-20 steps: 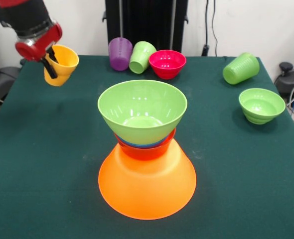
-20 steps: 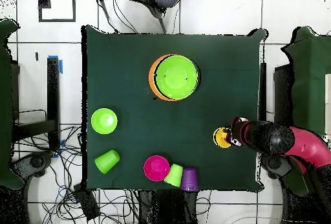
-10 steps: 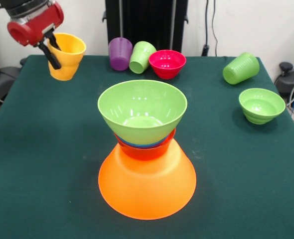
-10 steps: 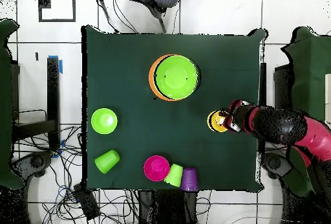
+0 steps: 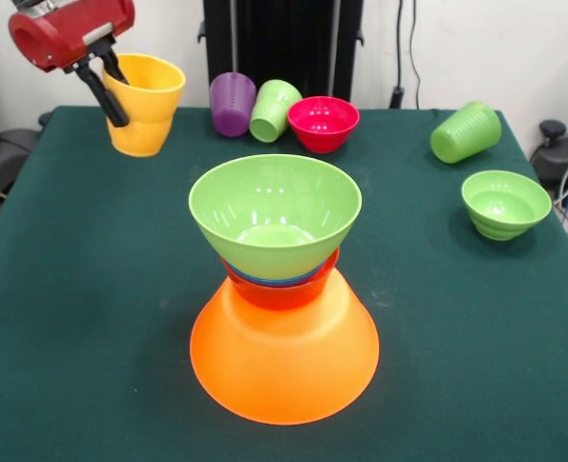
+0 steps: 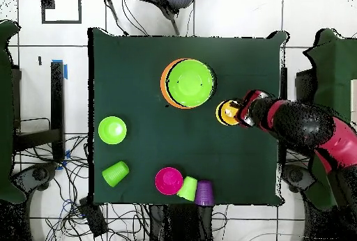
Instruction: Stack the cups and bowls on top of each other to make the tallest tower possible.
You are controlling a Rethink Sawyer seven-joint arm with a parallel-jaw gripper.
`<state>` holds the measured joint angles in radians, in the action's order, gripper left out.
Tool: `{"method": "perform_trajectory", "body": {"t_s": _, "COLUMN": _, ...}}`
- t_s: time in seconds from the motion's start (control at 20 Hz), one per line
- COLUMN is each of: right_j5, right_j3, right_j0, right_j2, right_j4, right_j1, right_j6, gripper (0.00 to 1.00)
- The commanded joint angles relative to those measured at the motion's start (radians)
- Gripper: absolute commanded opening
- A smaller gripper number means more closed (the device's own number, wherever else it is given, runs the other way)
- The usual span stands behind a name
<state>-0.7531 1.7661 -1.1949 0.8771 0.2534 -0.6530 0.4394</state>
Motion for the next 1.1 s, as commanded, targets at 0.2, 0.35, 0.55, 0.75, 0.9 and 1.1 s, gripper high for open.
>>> {"method": "perform_trajectory", "body": {"t_s": 0.2, "right_j5": 0.181, "right_j3": 0.066, "right_j0": 0.074, "right_j2": 0.037, "right_j4": -0.122, "right_j1": 0.007, "right_j6": 0.28, "gripper": 0.0}}
{"method": "perform_trajectory", "body": {"t_s": 0.35, "right_j5": 0.239, "right_j3": 0.069, "right_j0": 0.097, "right_j2": 0.008, "right_j4": -0.111, "right_j1": 0.026, "right_j6": 0.285, "gripper": 0.0}}
{"method": "perform_trajectory", "body": {"t_s": 0.55, "right_j5": 0.273, "right_j3": 0.044, "right_j0": 0.158, "right_j2": -0.043, "right_j4": -0.112, "right_j1": 0.019, "right_j6": 0.323, "gripper": 0.0}}
{"method": "perform_trajectory", "body": {"t_s": 0.75, "right_j5": 0.25, "right_j3": 0.037, "right_j0": 0.172, "right_j2": -0.053, "right_j4": -0.134, "right_j1": 0.004, "right_j6": 0.322, "gripper": 0.0}}
{"method": "perform_trajectory", "body": {"t_s": 0.9, "right_j5": 0.242, "right_j3": 0.043, "right_j0": 0.161, "right_j2": -0.046, "right_j4": -0.143, "right_j1": -0.001, "right_j6": 0.305, "gripper": 0.0}}
{"method": "perform_trajectory", "body": {"t_s": 1.1, "right_j5": 0.261, "right_j3": 0.078, "right_j0": 0.126, "right_j2": -0.024, "right_j4": -0.135, "right_j1": 0.002, "right_j6": 0.28, "gripper": 0.0}}
